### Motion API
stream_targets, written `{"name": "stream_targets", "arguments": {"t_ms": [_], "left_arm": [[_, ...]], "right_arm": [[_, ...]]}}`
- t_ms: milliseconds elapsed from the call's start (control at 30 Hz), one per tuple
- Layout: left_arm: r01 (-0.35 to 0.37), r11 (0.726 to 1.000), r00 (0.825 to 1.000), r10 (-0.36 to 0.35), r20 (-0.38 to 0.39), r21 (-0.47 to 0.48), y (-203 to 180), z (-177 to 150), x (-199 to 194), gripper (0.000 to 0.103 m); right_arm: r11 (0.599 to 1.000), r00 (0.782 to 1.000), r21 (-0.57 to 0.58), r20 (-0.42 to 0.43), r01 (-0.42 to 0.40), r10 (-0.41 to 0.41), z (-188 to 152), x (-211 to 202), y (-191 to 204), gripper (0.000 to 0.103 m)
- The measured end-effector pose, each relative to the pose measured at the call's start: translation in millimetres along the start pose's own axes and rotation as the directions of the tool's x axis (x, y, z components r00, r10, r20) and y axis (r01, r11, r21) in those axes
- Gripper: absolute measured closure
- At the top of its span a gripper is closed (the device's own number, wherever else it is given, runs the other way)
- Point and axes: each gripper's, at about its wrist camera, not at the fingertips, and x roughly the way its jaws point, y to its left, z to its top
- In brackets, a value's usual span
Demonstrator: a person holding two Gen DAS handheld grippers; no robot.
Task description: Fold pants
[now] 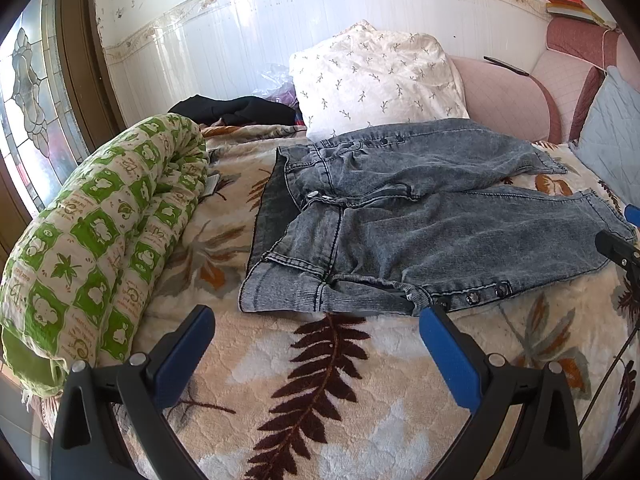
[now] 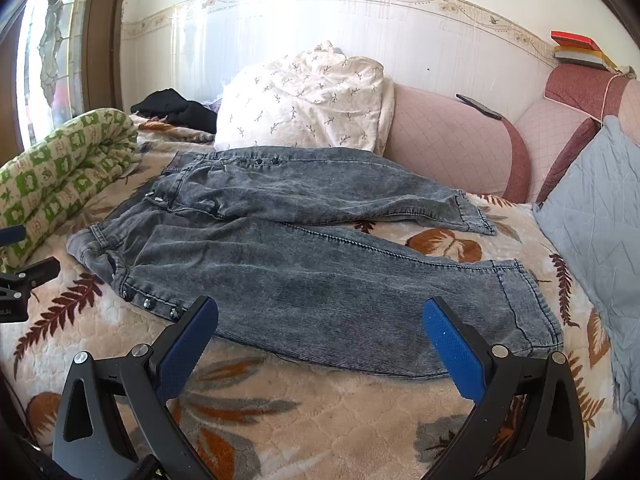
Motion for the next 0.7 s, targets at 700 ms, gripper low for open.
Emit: {"name": "stream_targets", "arguments": {"t_ms": [700], "left_arm": [[-0.003,1.0,1.0,0.003,-0.022,0.008,2.7,-4.5,5.6,0.0]], "right_arm": [[1.0,1.0,-0.004,-0.004,0.0,0.0,-0.9,1.6,2.1,0.0]]}}
